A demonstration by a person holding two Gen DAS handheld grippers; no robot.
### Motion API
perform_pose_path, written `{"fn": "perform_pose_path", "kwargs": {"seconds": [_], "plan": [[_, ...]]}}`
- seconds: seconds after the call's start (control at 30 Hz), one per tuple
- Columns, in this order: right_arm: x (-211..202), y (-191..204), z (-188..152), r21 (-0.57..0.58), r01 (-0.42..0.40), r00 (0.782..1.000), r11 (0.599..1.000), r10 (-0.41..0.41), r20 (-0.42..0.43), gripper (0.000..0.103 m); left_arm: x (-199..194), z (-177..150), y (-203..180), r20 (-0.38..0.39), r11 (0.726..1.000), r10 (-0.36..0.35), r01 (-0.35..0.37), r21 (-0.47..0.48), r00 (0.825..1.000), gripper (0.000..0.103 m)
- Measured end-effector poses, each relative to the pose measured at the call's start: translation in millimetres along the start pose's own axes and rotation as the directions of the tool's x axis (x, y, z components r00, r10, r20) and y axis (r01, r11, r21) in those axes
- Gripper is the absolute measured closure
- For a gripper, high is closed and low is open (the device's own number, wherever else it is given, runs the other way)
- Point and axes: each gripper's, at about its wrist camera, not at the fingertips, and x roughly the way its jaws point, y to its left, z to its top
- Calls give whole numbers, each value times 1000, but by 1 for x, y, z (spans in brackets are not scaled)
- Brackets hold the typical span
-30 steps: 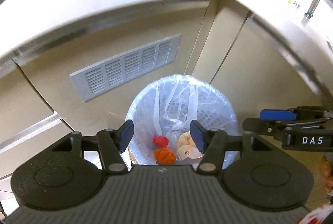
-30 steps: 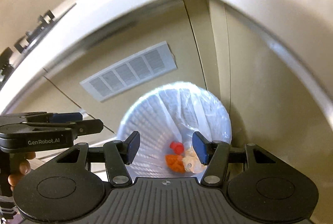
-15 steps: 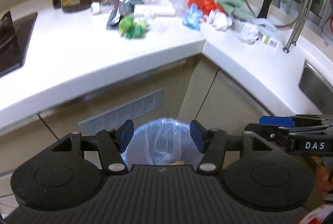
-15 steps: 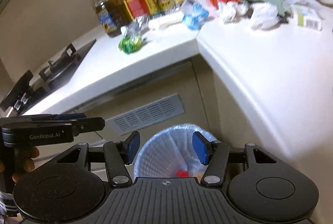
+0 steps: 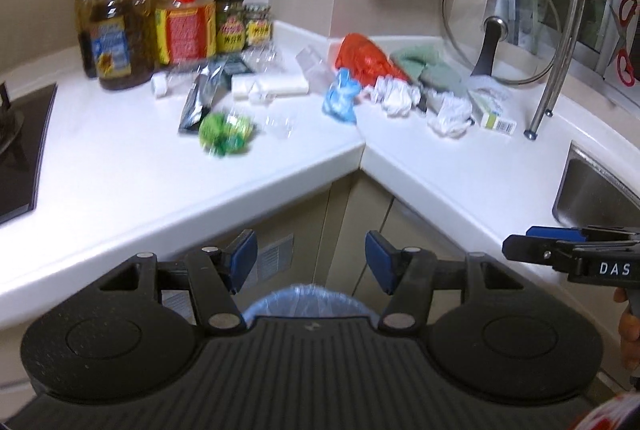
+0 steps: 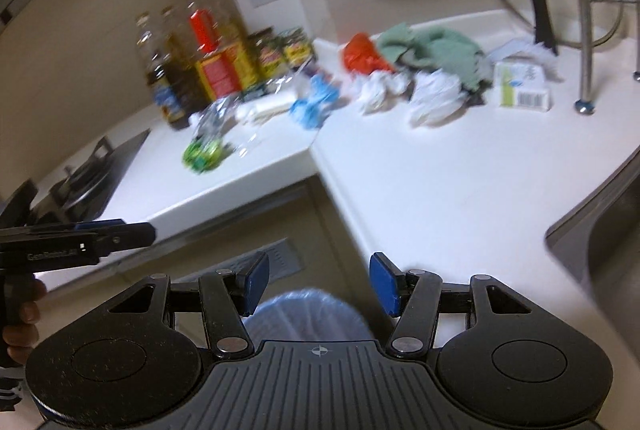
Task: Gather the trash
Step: 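Raise both tools back toward the counter trash, then grasp the blue mask with the left tool while the right tool grasps the green towel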
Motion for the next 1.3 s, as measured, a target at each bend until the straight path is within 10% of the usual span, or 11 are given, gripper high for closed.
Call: {"fn": "perform_pose_path", "kwargs": {"seconds": [0.63, 1.3], "plan": [[37, -43, 66, 135, 209, 965, 968, -227, 129, 47, 114, 89, -16, 42, 982, -137, 130, 136, 990, 47], [51, -67, 76, 238, 315, 928, 919, -350, 124, 47, 227, 123, -26, -10, 980, -81, 82, 183, 997, 49]]}}
